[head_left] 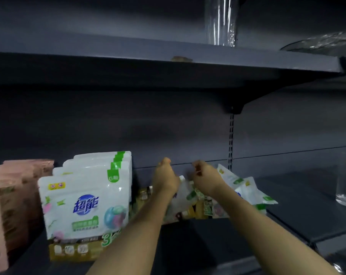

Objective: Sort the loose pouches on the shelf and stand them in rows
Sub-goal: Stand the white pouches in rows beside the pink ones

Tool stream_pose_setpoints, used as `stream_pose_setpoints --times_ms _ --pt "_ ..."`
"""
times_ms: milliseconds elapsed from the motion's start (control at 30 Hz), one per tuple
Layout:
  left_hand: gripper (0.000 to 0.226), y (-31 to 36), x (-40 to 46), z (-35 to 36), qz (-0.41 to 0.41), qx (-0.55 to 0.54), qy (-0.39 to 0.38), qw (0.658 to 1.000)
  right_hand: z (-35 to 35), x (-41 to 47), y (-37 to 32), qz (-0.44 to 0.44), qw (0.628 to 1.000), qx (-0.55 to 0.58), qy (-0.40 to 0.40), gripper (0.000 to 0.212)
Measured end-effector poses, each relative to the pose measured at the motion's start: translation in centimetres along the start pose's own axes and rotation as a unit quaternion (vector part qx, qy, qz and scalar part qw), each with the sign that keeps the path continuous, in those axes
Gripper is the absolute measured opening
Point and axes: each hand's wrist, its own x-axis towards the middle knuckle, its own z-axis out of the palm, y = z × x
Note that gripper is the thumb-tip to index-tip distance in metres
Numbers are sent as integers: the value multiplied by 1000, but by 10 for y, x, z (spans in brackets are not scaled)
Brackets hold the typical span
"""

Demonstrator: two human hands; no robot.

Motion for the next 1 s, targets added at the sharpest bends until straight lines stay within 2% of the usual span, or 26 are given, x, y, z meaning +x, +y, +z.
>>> stream_pose_setpoints --times_ms 100,267,433,600,700,800,1000 --pt "18 0 32 15 -32 42 -40 998 0 33 -6 3 1000 -13 -15 39" --pt "28 -16 45 29 -70 120 -145 980 3 55 10 4 998 -35 -48 36" --pt "30 -47 41 38 -82 197 -164 963 14 53 43 -13 998 -37 -45 29" --pt "46 -59 40 47 -80 322 -185 925 25 48 62 -27 999 -22 -39 27" --pt "49 -59 39 49 -65 332 -172 925 25 48 63 -35 999 -8 -39 28" --pt "45 -56 37 45 -50 278 -136 950 25 47 64 -26 998 -18 -45 27" --pt "33 -24 41 18 -13 161 10 987 15 42 67 -34 990 -112 -79 28"
